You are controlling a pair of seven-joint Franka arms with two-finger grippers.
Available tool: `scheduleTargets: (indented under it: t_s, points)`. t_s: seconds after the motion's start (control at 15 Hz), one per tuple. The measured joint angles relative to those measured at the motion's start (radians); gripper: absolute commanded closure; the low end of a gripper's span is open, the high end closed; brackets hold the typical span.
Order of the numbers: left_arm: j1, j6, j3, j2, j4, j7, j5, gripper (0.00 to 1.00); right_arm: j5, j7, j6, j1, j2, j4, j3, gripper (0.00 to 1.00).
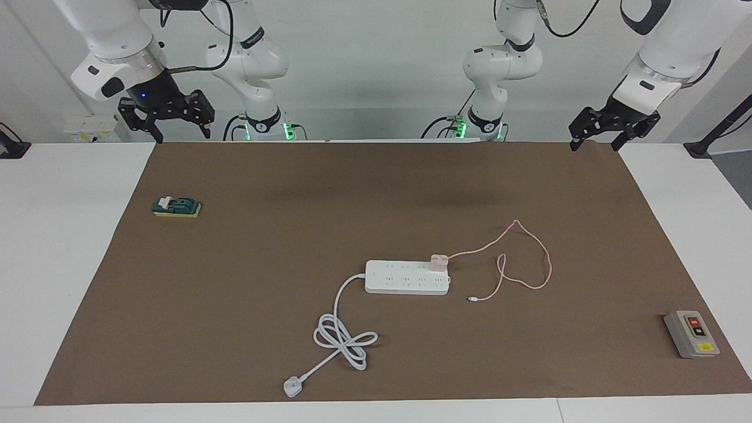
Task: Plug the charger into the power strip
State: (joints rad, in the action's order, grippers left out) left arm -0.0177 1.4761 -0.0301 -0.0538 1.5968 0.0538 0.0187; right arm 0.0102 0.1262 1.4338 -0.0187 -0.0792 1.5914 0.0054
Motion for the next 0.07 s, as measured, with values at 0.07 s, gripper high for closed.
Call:
scheduleTargets:
  t_s: [0.07]
  points:
    - [0.000,0.000,0.001,0.000,0.000,0.000,0.000,0.00,0.000,0.000,0.000,0.000,0.000,0.000,0.000,0.00]
